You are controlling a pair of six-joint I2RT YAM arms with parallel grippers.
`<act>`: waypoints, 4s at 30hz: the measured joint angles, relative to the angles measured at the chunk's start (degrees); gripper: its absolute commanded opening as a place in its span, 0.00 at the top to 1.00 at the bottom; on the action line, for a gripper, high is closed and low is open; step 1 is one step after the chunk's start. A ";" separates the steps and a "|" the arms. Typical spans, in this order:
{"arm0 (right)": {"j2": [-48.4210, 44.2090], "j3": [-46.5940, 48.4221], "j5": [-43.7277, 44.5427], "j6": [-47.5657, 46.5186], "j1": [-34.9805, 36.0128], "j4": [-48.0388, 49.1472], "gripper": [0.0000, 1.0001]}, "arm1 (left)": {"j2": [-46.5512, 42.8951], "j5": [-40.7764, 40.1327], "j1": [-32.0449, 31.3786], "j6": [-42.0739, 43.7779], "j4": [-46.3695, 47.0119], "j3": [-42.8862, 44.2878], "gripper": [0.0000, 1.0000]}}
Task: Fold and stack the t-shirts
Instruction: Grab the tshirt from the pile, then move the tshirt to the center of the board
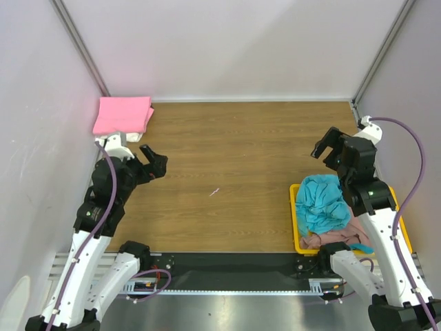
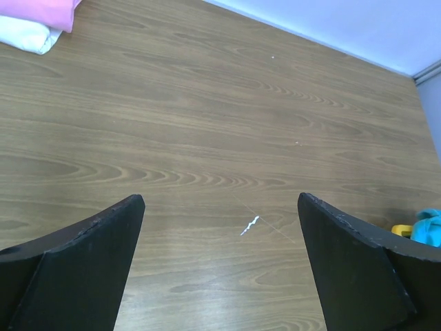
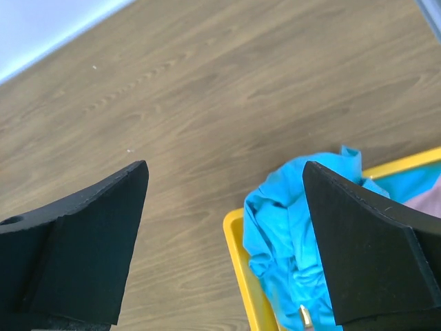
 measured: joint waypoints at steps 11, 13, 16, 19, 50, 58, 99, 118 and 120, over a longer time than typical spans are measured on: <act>2.99 -0.50 8.33 13.46 -0.17 -14.36 0.00 | 4.13 -0.92 -0.02 1.11 1.66 -1.90 0.00; 3.04 -0.94 9.18 16.55 -0.31 -17.68 0.00 | 4.50 -0.92 -0.02 1.11 2.36 -2.60 0.00; 2.99 -1.51 9.33 19.85 -0.55 -21.44 0.00 | 4.55 -0.98 -0.04 1.01 3.65 -4.07 0.00; 2.69 -2.36 9.38 22.49 -0.83 -24.22 0.00 | 4.61 -0.98 -0.44 0.85 4.22 -5.38 0.00; 0.76 -18.67 8.39 26.16 -5.79 -20.00 1.00 | 4.20 -1.53 -1.38 0.37 4.76 -8.09 0.00; 0.00 -6.19 4.59 21.07 -5.79 -20.83 1.00 | 5.29 2.43 -1.38 0.26 6.03 -8.13 0.00; 43.69 65.75 -22.95 -8.61 19.45 -1.57 1.00 | 43.85 19.63 -30.95 7.63 41.77 14.51 0.01; 46.01 64.52 -16.28 -9.44 21.40 2.23 1.00 | 50.99 3.67 -33.03 0.81 41.53 18.34 1.00; 46.01 64.52 -15.19 -9.66 21.40 2.23 1.00 | 48.48 2.89 -33.00 1.73 40.50 17.92 1.00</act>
